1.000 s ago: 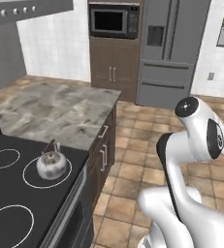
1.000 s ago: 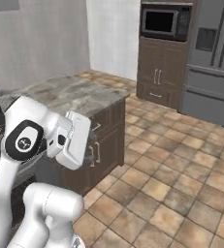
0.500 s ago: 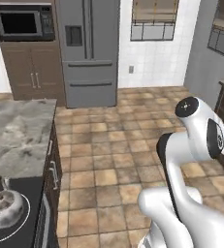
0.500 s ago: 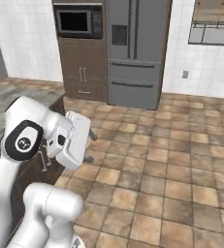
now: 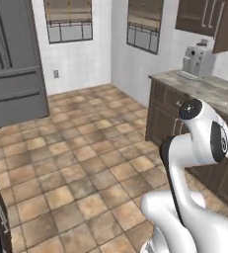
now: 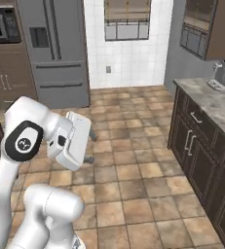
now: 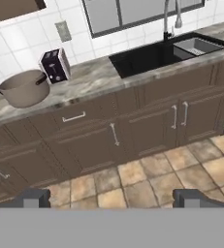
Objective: Pick the kettle from the cabinet and place it on a stove burner. Then pick the pot from the counter and place it on another stove burner. Finally, turn both burners on.
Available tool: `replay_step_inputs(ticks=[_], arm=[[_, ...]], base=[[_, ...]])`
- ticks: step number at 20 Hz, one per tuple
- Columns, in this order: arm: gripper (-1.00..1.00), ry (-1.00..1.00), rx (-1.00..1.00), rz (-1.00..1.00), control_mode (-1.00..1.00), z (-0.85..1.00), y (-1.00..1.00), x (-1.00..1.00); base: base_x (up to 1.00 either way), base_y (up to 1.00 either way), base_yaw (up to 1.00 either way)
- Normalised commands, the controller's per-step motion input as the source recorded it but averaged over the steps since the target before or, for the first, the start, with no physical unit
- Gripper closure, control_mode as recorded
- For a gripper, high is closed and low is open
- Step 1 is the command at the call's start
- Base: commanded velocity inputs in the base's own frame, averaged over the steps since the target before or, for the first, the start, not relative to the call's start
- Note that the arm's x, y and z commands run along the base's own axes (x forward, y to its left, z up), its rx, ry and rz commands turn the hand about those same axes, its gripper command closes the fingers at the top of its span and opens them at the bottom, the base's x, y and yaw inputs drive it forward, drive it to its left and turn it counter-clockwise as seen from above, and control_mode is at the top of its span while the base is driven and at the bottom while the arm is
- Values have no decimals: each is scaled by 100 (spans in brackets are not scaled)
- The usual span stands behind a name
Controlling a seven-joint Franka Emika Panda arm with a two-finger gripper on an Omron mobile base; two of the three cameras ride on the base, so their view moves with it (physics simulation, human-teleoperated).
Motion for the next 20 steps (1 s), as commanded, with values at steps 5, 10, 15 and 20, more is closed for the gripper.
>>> replay_step_inputs(ticks=[5,10,15,20], arm=[[-100,0,0,0,100,0,0,0],[-100,0,0,0,100,0,0,0],[-100,0,0,0,100,0,0,0],[-100,0,0,0,100,0,0,0]], base=[[23,2,-58],[33,13,-53],[48,20,-47],[57,23,-40]])
